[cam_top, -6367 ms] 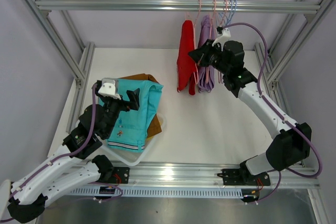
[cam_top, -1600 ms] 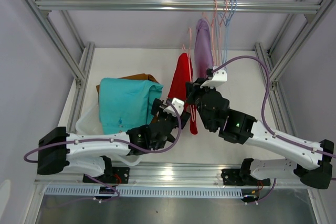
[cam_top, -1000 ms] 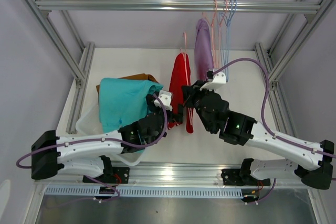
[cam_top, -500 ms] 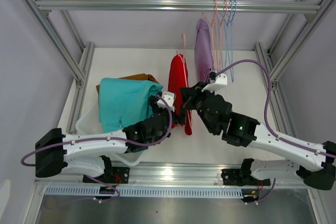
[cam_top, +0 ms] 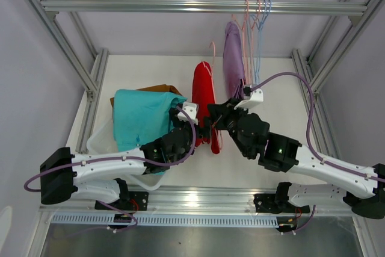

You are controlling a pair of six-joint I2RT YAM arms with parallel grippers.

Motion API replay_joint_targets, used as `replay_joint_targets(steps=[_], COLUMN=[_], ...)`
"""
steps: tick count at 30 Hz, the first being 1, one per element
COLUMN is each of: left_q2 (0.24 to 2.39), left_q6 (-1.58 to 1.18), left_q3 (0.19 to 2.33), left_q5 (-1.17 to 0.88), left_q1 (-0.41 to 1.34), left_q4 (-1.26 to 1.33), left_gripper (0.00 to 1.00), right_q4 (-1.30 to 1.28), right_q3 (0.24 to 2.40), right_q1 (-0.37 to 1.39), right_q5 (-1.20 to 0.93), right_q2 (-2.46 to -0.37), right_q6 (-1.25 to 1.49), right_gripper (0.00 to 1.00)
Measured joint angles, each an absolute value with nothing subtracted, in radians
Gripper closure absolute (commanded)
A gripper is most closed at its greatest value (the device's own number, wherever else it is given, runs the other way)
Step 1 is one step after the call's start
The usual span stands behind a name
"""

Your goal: Remove the trousers from the hanger

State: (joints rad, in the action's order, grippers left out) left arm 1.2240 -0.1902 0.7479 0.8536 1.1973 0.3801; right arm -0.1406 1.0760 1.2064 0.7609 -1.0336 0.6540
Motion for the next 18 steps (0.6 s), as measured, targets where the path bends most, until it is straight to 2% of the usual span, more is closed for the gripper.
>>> replay_joint_targets(steps=[7,9,16,18], left_q2=[1.224,1.224,1.243,1.253], left_q6=[-0.169,-0.16,-0.152,-0.152], left_q3=[0.747,0.74,0.722,0.722], left_q5=[0.856,0.858,0.862,0.862], left_q1=[1.183,1.18,1.174,1.174], left_q4=[0.404,0.43,0.519,0.545], left_gripper=[0.22,0.33,0.47,0.57], right_q4=[-0.136,-0.136,-0.138,-0.138], right_q3=[1.055,1.049,1.027,1.027], right_q1=[1.209,1.211,1.218,1.218], right_q5=[0.76,0.76,0.759,0.759], right_q2=[-1.032,-1.03,-1.014,-1.012], right_q6=[0.681,0.69,0.734,0.743], right_gripper=[1.0,1.0,1.0,1.0])
